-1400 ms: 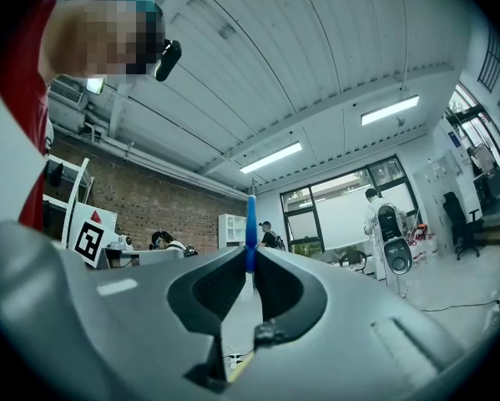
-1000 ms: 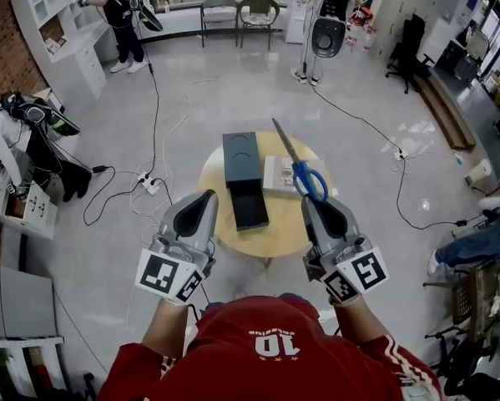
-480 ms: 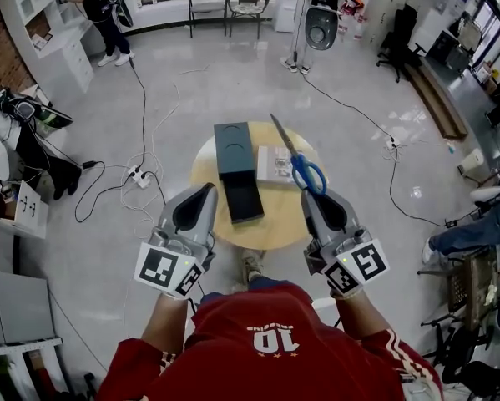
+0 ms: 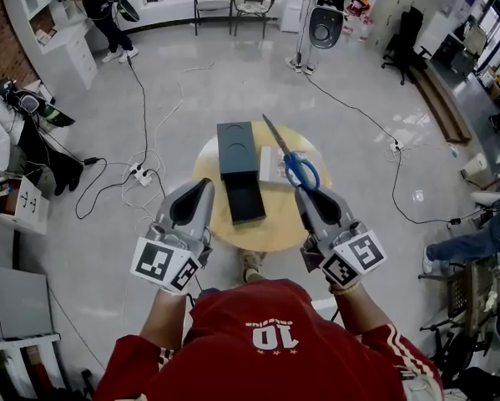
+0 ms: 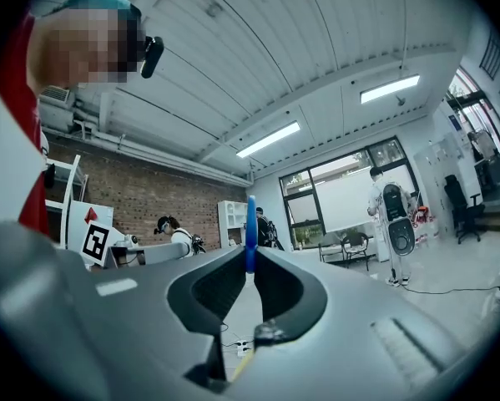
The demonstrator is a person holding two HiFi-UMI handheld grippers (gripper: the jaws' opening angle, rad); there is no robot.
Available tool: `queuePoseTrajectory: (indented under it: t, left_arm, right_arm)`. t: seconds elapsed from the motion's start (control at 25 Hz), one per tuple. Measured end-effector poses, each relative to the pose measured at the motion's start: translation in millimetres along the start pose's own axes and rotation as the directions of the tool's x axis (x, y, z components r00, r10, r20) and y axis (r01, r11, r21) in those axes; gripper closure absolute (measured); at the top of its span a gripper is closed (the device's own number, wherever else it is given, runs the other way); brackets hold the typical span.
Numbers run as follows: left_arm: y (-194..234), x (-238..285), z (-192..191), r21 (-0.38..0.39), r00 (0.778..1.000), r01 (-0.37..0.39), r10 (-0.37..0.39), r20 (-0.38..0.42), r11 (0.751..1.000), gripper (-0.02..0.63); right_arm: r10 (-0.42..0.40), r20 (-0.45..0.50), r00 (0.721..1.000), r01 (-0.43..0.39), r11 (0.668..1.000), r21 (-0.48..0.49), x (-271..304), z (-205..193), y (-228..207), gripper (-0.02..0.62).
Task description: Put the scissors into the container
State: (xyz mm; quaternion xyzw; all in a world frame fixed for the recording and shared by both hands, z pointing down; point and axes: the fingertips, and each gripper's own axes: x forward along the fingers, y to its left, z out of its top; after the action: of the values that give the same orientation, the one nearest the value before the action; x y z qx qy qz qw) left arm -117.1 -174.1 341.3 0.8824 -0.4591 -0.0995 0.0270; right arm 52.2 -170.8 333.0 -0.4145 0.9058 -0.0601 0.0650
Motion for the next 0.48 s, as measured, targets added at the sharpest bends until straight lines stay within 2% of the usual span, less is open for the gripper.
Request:
queuePoseTrajectory:
  t: [0.48]
  left_arm:
    - [14.8,17.2,-26.3,0.017,0.999,-0.019,0.019,-0.044,1.000,0.604]
  right_arm:
    - [-0.024,-0.142,0.990,0.028,0.999,0.025,23.4,-68.5,-31.1,0.563]
